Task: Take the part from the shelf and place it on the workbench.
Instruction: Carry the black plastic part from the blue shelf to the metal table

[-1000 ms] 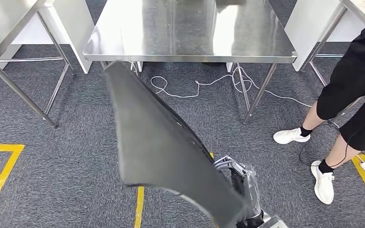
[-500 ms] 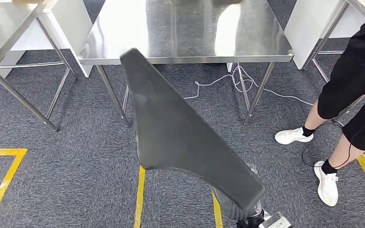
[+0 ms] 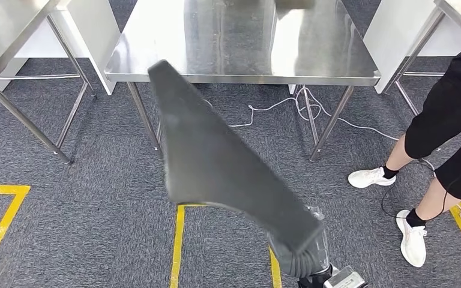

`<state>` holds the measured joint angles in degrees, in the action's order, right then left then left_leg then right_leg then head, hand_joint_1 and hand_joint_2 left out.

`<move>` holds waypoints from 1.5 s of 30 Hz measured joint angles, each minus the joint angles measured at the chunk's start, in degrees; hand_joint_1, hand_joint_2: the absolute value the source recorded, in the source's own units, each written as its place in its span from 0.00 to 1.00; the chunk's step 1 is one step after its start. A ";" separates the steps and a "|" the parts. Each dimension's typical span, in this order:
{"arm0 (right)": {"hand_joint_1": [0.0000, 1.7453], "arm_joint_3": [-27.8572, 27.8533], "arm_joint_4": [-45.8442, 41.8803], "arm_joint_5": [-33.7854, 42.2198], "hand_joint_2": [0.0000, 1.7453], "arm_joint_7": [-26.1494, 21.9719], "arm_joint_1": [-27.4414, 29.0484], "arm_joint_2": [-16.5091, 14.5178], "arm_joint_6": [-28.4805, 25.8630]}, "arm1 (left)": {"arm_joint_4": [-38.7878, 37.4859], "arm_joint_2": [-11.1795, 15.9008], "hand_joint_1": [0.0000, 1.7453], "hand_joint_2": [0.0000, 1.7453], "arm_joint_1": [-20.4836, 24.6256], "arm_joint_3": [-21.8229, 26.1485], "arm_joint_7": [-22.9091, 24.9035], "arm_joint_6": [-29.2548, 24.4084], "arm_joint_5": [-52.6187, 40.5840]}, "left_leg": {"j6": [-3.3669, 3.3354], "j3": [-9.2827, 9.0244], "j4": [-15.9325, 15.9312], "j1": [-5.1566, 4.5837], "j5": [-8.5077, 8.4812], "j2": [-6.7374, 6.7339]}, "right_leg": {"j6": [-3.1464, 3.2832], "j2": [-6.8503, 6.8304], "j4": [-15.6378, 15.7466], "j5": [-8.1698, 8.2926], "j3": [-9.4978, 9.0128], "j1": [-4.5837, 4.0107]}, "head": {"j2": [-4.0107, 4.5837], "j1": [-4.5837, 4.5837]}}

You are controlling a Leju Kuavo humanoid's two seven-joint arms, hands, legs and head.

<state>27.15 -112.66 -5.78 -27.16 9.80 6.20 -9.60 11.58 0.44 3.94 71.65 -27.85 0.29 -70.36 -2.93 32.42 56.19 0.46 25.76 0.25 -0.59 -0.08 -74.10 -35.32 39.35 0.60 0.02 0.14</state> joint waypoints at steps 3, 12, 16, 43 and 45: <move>1.00 0.00 0.05 -0.06 1.00 0.15 -0.02 0.00 0.00 | 0.00 -0.04 0.00 1.00 -0.02 0.00 0.00 0.04 0.00 | 0.43 -0.74 0.08 0.05 0.60 0.29 | -1.69 -0.03 6.70 4.39 -2.22 0.38 | 0.00 -0.03; 1.00 -0.05 0.05 -0.09 1.00 0.27 -0.08 -0.32 0.02 | 0.00 -0.07 0.00 1.00 0.02 -0.01 -0.02 0.15 0.00 | 3.06 1.36 6.92 0.51 5.59 0.07 | 0.82 0.06 16.54 8.36 -7.28 0.78 | 0.00 0.42; 1.00 -0.07 0.05 -0.40 1.00 0.62 -0.07 -0.50 0.02 | 0.00 -0.09 0.00 1.00 -0.06 -0.01 -0.15 0.26 -0.15 | 3.46 8.15 17.61 0.67 8.32 -0.01 | 1.46 0.07 16.51 7.73 -7.84 0.54 | 0.00 0.46; 1.00 -2.73 1.25 -1.72 1.00 1.23 -1.12 -3.15 1.49 | 0.07 -3.42 0.00 1.00 -0.24 -1.71 -4.37 0.51 -2.40 | 3.02 0.78 8.86 0.29 7.48 0.15 | 1.02 0.14 16.12 8.46 -6.77 0.68 | 0.00 0.39; 1.00 -2.85 1.36 -1.72 1.00 1.22 -1.10 -3.31 1.49 | 0.07 -3.46 0.00 1.00 -0.37 -1.71 -4.39 0.50 -2.41 | 3.42 5.74 16.41 0.38 9.50 0.06 | 1.44 0.14 16.12 7.91 -7.30 0.62 | -0.01 0.43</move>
<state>24.29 -111.30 -7.50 -25.94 8.70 2.88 -8.11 11.65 -3.02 3.57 69.94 -32.23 0.79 -72.77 0.49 38.16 72.59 0.84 35.26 0.30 0.86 0.06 -57.97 -27.41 32.05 1.22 0.02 0.57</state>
